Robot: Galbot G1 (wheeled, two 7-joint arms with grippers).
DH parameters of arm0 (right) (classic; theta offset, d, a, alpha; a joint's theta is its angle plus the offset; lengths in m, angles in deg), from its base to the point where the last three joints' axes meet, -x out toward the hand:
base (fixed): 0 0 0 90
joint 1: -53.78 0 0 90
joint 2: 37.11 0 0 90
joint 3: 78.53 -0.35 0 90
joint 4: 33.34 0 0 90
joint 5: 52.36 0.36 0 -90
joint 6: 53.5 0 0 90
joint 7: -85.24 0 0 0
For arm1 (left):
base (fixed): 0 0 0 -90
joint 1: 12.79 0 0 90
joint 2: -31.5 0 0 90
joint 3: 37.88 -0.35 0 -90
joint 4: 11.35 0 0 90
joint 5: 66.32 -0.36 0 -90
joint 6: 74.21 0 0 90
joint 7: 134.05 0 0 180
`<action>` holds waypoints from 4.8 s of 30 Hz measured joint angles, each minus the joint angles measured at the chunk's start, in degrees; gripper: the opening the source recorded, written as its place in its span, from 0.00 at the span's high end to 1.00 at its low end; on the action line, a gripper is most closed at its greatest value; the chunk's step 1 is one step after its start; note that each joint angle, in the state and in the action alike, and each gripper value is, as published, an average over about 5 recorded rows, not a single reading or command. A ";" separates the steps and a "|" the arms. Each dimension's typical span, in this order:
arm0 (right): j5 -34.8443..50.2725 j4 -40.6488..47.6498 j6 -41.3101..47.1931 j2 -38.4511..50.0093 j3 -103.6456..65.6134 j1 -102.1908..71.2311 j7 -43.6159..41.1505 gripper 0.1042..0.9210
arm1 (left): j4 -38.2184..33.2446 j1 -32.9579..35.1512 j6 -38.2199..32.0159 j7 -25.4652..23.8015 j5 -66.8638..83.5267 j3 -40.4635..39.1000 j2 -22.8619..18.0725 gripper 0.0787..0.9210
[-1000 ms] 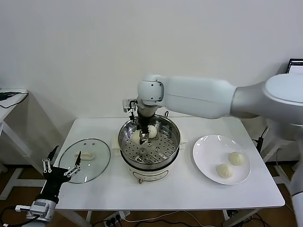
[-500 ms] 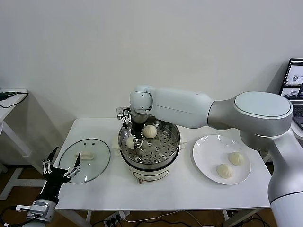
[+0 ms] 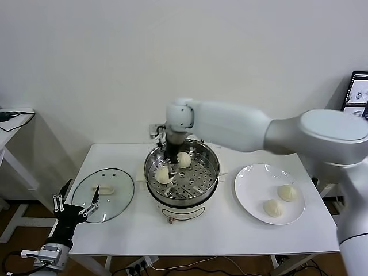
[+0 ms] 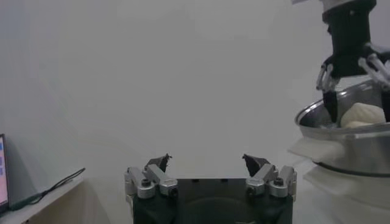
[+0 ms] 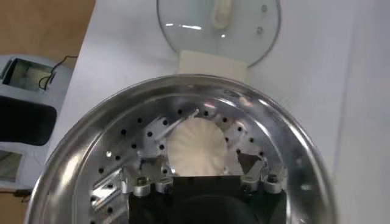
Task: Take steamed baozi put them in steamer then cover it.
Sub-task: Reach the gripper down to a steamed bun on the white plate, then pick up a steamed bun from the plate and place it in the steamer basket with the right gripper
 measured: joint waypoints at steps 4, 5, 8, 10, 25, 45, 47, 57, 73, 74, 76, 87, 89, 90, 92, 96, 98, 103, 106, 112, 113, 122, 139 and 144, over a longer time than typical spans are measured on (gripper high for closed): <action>-0.29 -4.63 -1.84 8.15 0.31 3.23 -2.44 0.12 | -0.52 0.29 0.07 0.20 -0.50 -0.44 -0.14 0.12; -0.67 -5.77 -2.47 10.36 0.29 3.75 -3.19 0.12 | -0.67 0.35 0.12 0.23 -0.59 -0.55 -0.15 0.12; -2.71 -8.92 -4.67 16.97 0.10 4.62 -5.63 0.12 | -1.14 0.47 0.32 0.42 -0.76 -0.82 -0.17 0.12; -4.71 -10.57 -6.31 21.13 -0.13 4.68 -7.26 0.12 | -1.48 0.51 0.45 0.60 -0.82 -1.00 -0.20 0.12; -24.97 -13.02 -17.96 39.28 -12.71 -13.36 -13.57 0.12 | -1.97 0.66 0.18 0.89 -1.52 -1.83 -1.12 0.12; -37.22 -4.18 -22.61 37.87 -30.81 -36.41 -9.80 0.12 | -1.46 0.51 0.25 0.93 -1.72 -1.59 -1.37 0.12; -37.75 -3.82 -22.73 37.74 -31.54 -37.48 -9.68 0.12 | -1.31 0.45 0.26 0.96 -1.80 -1.60 -1.38 0.12; -40.77 -2.13 -23.51 36.29 -34.85 -41.62 -8.51 0.12 | -0.74 0.44 0.08 0.94 -2.08 -1.67 -1.37 0.12; -42.67 -1.81 -23.68 35.63 -37.65 -44.95 -9.07 0.13 | -0.35 0.54 -0.24 0.80 -2.32 -1.65 -1.43 0.12; -42.70 -1.79 -23.69 35.57 -37.78 -45.09 -9.07 0.13 | -0.34 0.54 -0.24 0.80 -2.32 -1.65 -1.44 0.12; -42.76 -1.73 -23.70 35.49 -37.98 -45.29 -9.08 0.17 | -0.26 0.54 -0.25 0.80 -2.35 -1.63 -1.44 0.12; -42.62 -1.83 -23.83 35.54 -38.50 -45.38 -9.15 0.30 | -0.10 0.42 -0.28 0.80 -2.40 -1.76 -1.49 0.12; -42.35 -2.03 -23.84 35.75 -38.51 -45.19 -9.27 0.30 | -0.07 0.41 -0.28 0.80 -2.41 -1.79 -1.51 0.12; -42.18 -2.17 -23.84 35.88 -38.48 -45.04 -9.33 0.31 | -0.06 0.41 -0.29 0.80 -2.42 -1.77 -1.51 0.12; -41.72 -2.50 -23.83 36.24 -38.29 -44.58 -9.42 0.31 | -0.03 0.42 -0.34 0.80 -2.42 -1.72 -1.51 0.12; -40.25 -3.49 -23.62 37.36 -37.05 -42.70 -9.54 0.32 | -0.08 0.45 -0.43 0.80 -2.42 -1.65 -1.47 0.12; -39.12 -4.23 -23.42 38.09 -36.01 -41.04 -9.67 0.32 | -0.21 0.47 -0.43 0.79 -2.42 -1.64 -1.44 0.12; -35.35 -6.81 -23.00 40.09 -32.55 -34.65 -10.12 0.32 | -0.81 0.59 -0.40 0.79 -2.40 -1.68 -1.37 0.12; -32.87 -8.83 -22.98 40.76 -29.63 -29.41 -10.23 0.32 | -1.22 0.66 -0.36 0.77 -2.39 -1.78 -1.30 0.12; -28.55 -13.56 -24.25 40.05 -22.74 -16.87 -10.27 0.32 | -1.90 0.81 -0.22 0.74 -2.35 -1.82 -0.95 0.12; -27.95 -14.27 -24.62 39.63 -21.59 -14.75 -10.26 0.32 | -1.98 0.85 -0.21 0.74 -2.32 -1.76 -0.90 0.12; -24.91 -18.94 -31.14 31.47 -11.69 2.00 -9.84 0.31 | -1.74 0.94 -0.40 0.39 -2.01 -0.80 -0.75 0.12; -32.51 -18.11 -49.79 11.75 -2.32 6.20 -4.93 0.32 | -0.08 0.46 -0.92 0.22 -1.84 0.20 -0.63 0.12; -35.27 -16.90 -54.03 8.30 -1.66 3.91 -3.38 0.31 | 0.43 0.25 -0.95 0.18 -1.83 0.38 -0.64 0.12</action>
